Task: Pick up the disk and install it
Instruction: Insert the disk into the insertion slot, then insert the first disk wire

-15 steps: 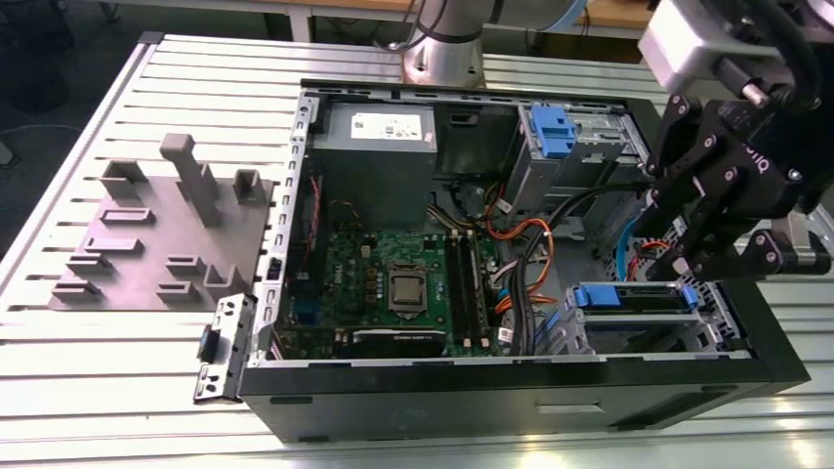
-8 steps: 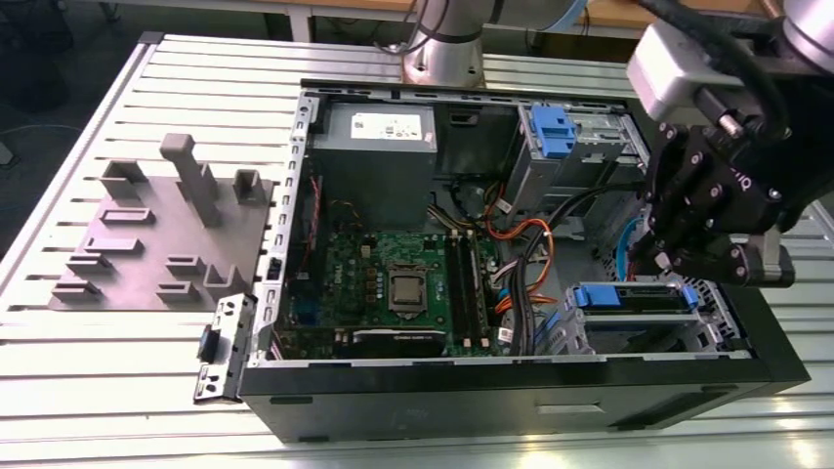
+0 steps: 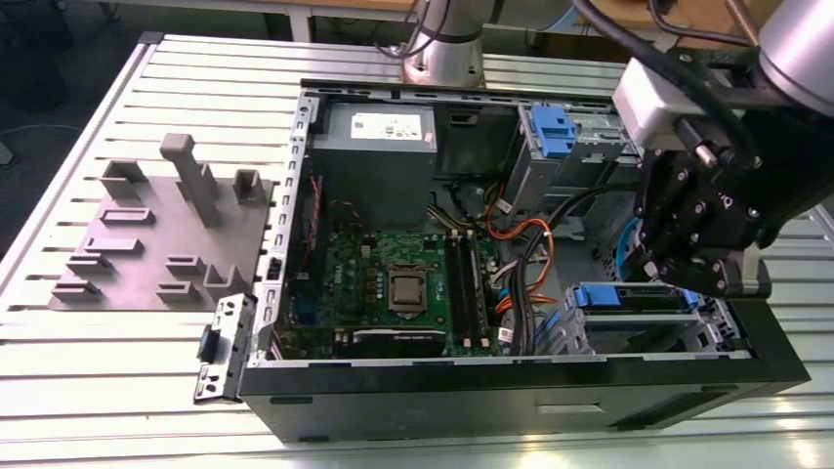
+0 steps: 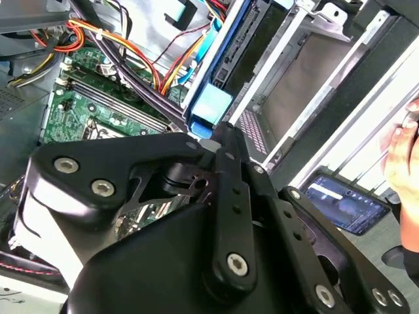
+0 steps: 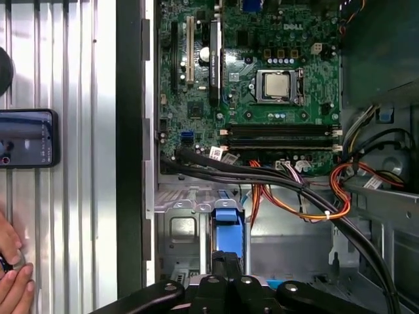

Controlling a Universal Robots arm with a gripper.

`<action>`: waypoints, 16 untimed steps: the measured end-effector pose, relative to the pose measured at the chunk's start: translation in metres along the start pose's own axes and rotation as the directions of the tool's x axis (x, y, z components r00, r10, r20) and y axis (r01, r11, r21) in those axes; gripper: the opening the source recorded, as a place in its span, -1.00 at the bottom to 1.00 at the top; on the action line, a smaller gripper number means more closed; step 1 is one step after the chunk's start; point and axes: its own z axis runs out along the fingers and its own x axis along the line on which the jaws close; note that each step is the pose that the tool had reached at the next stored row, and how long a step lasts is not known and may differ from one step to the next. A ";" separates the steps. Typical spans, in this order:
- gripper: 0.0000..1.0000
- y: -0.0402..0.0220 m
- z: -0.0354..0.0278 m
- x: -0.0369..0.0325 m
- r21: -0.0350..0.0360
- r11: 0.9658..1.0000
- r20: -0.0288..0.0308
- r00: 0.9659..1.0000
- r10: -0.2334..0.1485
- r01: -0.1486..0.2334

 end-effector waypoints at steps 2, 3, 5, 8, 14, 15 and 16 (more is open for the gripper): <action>-0.79 0.0000 0.0038 0.0001 0.000 1.000 0.000 1.000 0.000 0.000; -0.79 0.0000 0.0055 0.0001 0.000 1.000 0.000 1.000 0.000 0.000; -0.79 -0.0001 0.0092 0.0002 0.000 1.000 0.000 1.000 0.000 0.000; -0.79 -0.0001 0.0145 0.0003 0.000 1.000 0.000 1.000 0.000 0.000; -0.79 -0.0002 0.0210 0.0004 0.000 1.000 0.000 1.000 0.000 0.000; -0.79 -0.0002 0.0210 0.0004 0.000 1.000 0.000 1.000 0.000 0.000; -0.79 -0.0002 0.0218 0.0005 0.000 1.000 0.000 1.000 0.000 0.000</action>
